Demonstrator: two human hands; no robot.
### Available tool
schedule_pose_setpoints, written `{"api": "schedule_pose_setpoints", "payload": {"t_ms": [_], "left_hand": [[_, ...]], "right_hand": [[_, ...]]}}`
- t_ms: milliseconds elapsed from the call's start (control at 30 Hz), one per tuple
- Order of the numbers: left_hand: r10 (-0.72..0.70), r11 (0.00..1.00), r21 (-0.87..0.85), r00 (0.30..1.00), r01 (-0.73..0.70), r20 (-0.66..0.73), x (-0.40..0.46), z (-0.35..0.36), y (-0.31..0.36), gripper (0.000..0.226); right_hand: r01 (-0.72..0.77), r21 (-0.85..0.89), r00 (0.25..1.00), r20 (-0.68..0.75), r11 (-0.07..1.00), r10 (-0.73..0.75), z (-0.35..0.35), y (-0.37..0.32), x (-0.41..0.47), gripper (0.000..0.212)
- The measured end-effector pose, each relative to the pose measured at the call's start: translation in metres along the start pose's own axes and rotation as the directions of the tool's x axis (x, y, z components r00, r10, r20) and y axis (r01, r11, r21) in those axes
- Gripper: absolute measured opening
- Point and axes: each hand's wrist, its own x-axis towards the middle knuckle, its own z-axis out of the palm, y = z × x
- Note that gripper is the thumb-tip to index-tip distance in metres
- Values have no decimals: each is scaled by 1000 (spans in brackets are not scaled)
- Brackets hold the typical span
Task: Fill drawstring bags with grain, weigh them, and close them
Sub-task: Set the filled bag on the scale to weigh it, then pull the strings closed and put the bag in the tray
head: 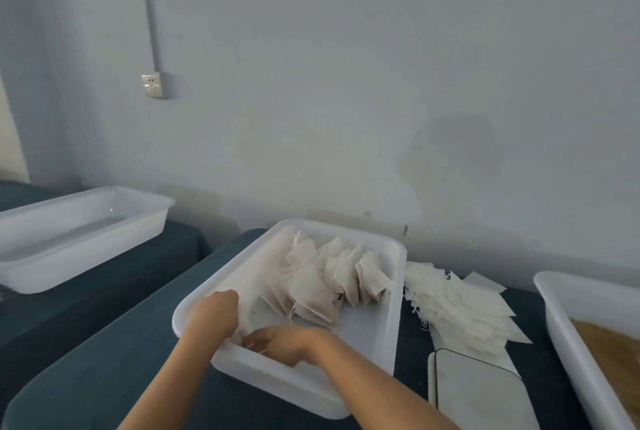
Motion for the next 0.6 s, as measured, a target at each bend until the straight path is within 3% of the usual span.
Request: {"api": "schedule_pose_setpoints", "payload": {"t_ms": [100,200,300,367,433,500,533,600], "left_hand": [[7,1000,-12,992,-8,-125,2,2,9,27],[47,998,-34,959,-59,-280,3,-5,32,37],[131,976,-119,931,-181,-342,3,-18,66,40],[199,948,-163,910,-273,-365,0,-24,92,37],[263,921,-176,889,-347,-375,-4,-27,120,30],[323,892,-177,861,-416,-393,-9,-27,146,26],[347,877,-177,845,-446,-407,-11,-26,157,24],[384,852,-178,819,-492,-427,-15,-23,177,23]], "right_hand": [[63,50,995,-79,997,-59,-9,7,-15,49],[208,163,927,-348,964,-141,-37,26,-45,35],[316,264,794,-599,911,-102,-77,60,-82,25],[318,267,625,-780,910,11,-101,93,-105,27],[210,232,403,-906,950,132,-117,133,-122,29],[-16,224,255,-941,975,220,-127,174,-132,25],[-124,240,249,-932,963,264,-131,194,-135,22],[-294,251,333,-877,922,345,-133,224,-138,18]]}}
